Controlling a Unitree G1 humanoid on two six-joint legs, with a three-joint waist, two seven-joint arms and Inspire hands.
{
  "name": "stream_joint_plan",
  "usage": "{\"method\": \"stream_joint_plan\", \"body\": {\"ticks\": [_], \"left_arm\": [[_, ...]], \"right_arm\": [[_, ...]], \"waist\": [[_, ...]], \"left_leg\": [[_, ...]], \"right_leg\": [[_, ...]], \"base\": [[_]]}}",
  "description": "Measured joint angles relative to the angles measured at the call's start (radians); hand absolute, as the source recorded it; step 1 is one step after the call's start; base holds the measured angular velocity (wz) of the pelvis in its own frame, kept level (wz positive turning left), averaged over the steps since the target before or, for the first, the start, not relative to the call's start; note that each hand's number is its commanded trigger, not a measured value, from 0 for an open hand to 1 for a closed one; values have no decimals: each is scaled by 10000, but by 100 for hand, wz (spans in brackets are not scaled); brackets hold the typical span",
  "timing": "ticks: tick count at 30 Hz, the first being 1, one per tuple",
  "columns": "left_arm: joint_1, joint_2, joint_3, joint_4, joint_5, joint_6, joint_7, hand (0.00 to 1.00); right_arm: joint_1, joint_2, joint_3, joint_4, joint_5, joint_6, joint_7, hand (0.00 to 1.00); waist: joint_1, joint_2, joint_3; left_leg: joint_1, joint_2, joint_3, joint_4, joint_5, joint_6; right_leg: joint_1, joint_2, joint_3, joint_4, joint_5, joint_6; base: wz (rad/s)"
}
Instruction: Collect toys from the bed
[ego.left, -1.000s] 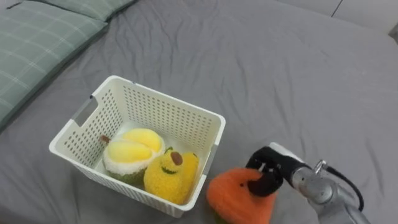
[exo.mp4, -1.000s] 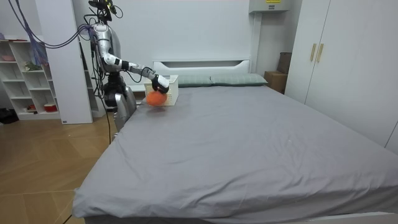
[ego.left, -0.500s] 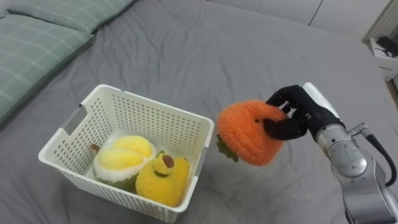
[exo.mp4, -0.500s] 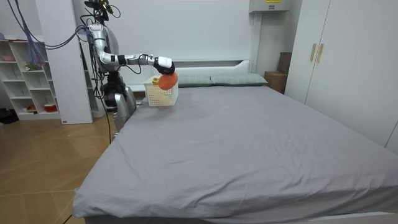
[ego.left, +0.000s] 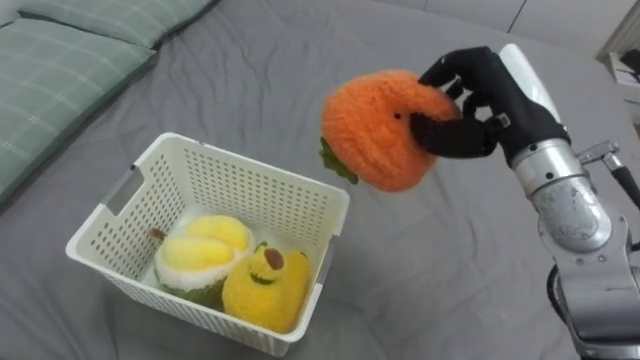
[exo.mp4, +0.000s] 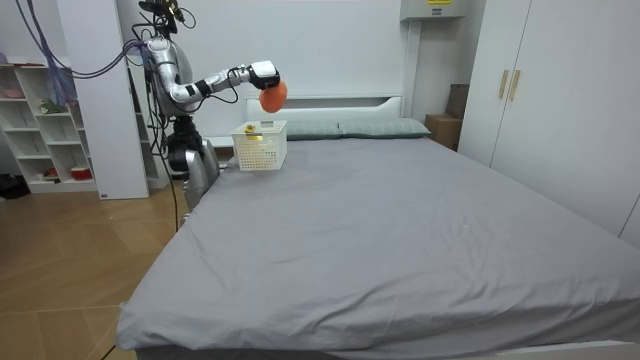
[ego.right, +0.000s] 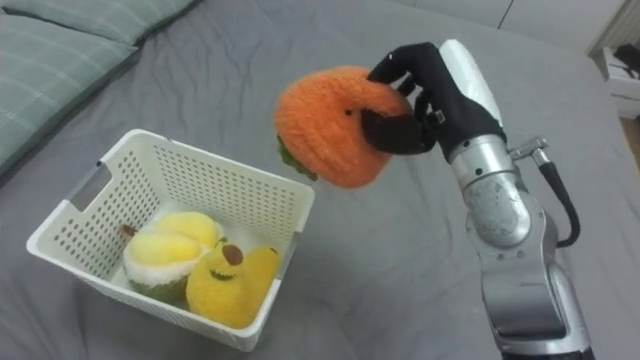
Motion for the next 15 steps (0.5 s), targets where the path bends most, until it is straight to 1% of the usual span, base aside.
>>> {"method": "stream_joint_plan", "body": {"ticks": [1, 2, 3, 4, 8, 9, 11, 12, 13, 14, 15], "left_arm": [[-30, -1, -13, 2, 75, -1, -3, 0], [-44, 0, -14, 4, 176, 0, -7, 0], [-120, 5, -20, 3, 198, 1, -10, 0], [-122, 3, -21, 6, 201, 12, -13, 0], [-199, -11, -221, 13, 188, 71, -14, 0], [-242, -13, -267, 16, 188, 90, -14, 0], [-342, -26, -248, 4, 421, 95, -14, 0], [-389, -28, -247, -2, 637, 100, -30, 0], [-405, -24, -246, -3, 817, 104, -60, 0], [-410, -27, -246, -6, 892, 110, -82, 0], [-419, -36, -246, -33, 1054, 129, -124, 0]], "right_arm": [[-137, 30, 152, -63, 91, -19, 4, 100], [-215, 60, 213, -64, 153, -31, 5, 100], [-347, 171, 239, -59, 314, -31, 6, 100], [-479, 312, 272, -55, 385, -30, -11, 100], [-759, 346, 956, 96, 809, -41, -10, 100], [-762, 374, 1199, 282, 951, -62, 26, 98], [-759, 496, 1535, 492, 795, -26, 177, 91], [-761, 534, 1682, 662, 717, -30, 278, 85], [-760, 591, 1781, 820, 632, -1, 371, 81], [-760, 612, 1812, 870, 597, 19, 417, 69], [-760, 623, 1842, 981, 569, 19, 450, 60]], "waist": [[58, 39, 0], [104, 44, -14], [203, 28, -41], [272, 38, -35], [533, 62, -18], [564, 59, -13], [732, 41, 2], [789, 24, 25], [806, 0, 23], [821, -6, 26], [879, -19, 32]], "left_leg": [[-5, -1, -9, 8, 0, 0], [-7, -1, -13, 10, 0, 0], [-6, -6, -38, 19, 1, -1], [-2, -8, -72, 36, 2, -1], [20, -22, -139, 74, 5, -2], [22, -40, -239, 102, 5, -1], [5, -59, -335, 107, 4, -1], [-29, -76, -418, 108, 3, 0], [-119, -113, -598, 160, 12, -8], [-176, -129, -670, 191, 20, -11], [-241, -155, -757, 212, 45, -11]], "right_leg": [[3, -1, -2, 2, 0, 0], [4, -1, -7, 1, 0, 0], [22, 0, -22, 1, 0, 0], [48, -1, -49, 0, 0, 0], [123, -30, -291, -9, 0, 1], [176, -41, -335, -13, -1, 2], [192, -49, -416, -10, -2, 3], [191, -53, -452, -10, -1, 3], [191, -64, -563, -13, -2, 4], [177, -75, -596, -17, -3, 6], [155, -92, -679, -20, -4, 7]], "base": [[0], [0], [7], [7], [8], [20], [17], [23], [30], [33], [28]]}}
